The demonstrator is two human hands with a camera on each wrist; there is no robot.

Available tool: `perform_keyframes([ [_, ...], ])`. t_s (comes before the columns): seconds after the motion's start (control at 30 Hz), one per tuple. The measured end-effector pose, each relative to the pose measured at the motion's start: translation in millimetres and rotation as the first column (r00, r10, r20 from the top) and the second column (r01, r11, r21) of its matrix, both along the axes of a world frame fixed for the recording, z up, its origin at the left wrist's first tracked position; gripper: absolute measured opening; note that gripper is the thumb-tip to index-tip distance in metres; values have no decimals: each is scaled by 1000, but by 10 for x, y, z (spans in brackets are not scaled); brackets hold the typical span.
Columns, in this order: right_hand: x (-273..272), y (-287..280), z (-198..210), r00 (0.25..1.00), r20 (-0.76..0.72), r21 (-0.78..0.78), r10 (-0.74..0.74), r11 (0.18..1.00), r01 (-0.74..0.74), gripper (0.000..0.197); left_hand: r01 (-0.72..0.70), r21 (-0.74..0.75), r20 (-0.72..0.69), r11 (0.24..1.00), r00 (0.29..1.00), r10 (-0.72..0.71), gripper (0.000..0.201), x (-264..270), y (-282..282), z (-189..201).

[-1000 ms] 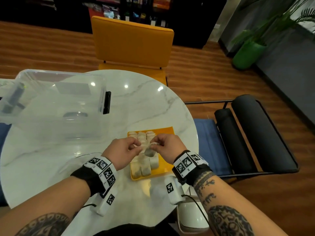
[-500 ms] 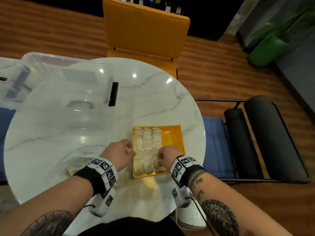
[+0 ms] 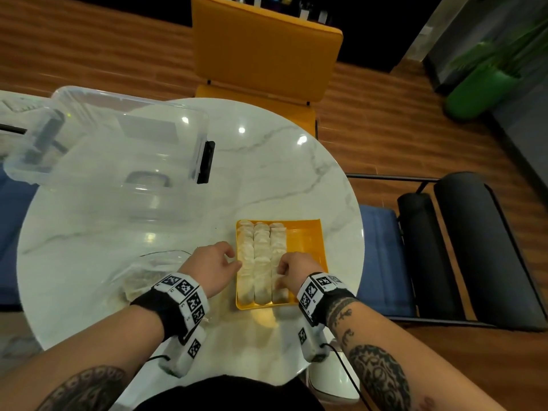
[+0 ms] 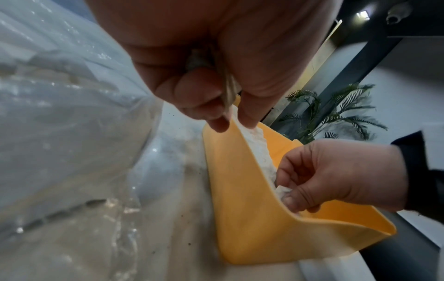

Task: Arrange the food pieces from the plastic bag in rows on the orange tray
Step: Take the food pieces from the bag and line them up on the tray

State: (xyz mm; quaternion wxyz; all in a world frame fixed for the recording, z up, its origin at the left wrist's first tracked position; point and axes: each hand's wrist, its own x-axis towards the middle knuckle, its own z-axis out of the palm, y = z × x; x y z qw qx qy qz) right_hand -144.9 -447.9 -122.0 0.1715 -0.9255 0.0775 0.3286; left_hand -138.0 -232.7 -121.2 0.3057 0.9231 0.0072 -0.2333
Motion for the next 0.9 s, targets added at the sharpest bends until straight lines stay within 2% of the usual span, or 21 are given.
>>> perform_keyframes([
  [0.17,-12,-17,123,997,65,23,-36,999,34,29,-93,-127,23,987,995,97,26,23,-2,139],
  [0.27,-57,25,263,982,178,105,-60,994,42,23,-223,-295,-111,929,974,198,33,85,1,176],
  [0.33,-117,122,390,968,225,253,-113,966,54,24,-358,-420,-267,834,927,263,39,108,-65,229],
  [0.43,-186,351,556,962,223,451,-156,892,41,41,-544,-594,-477,593,831,285,46,80,-236,376],
  [0.47,-205,418,587,960,233,477,-157,879,28,47,-580,-626,-533,521,806,256,49,66,-292,427],
  [0.53,-231,489,623,942,301,462,-151,887,-5,47,-603,-662,-594,445,784,179,55,39,-384,522],
  [0.67,-283,449,662,891,388,476,-234,879,24,25,-582,-715,-613,388,788,54,55,13,-422,609],
  [0.8,-330,392,661,841,368,577,-396,807,128,10,-563,-748,-565,351,818,108,36,-32,-428,633],
  [0.9,-338,355,666,792,360,631,-493,754,182,8,-532,-759,-522,375,842,136,18,-66,-414,649],
])
